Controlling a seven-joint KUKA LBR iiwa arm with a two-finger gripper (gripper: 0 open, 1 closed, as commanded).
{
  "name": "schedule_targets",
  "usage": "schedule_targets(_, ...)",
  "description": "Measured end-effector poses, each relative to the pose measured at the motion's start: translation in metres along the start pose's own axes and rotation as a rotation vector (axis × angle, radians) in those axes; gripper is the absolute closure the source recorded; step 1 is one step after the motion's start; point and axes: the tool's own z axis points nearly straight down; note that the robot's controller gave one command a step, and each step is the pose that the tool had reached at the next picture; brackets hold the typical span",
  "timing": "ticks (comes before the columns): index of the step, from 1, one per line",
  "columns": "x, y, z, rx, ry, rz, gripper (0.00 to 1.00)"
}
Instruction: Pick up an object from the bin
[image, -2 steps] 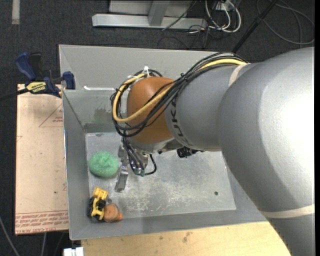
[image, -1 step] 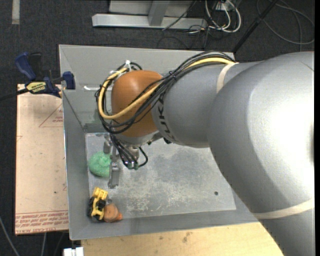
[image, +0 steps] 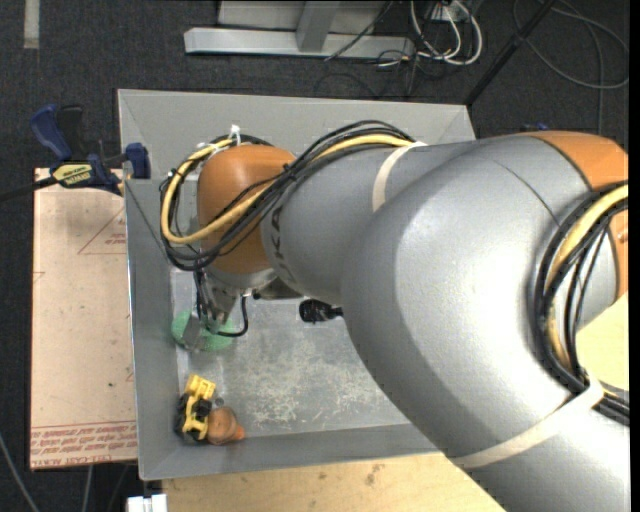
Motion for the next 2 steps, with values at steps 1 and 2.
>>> schedule_targets(1,0.000,0.000,0.000,0.000,0.000,-0.001,1.00)
schedule_targets(2,0.012,-0.021,-0.028,0.008,0.008,0.034,1.00)
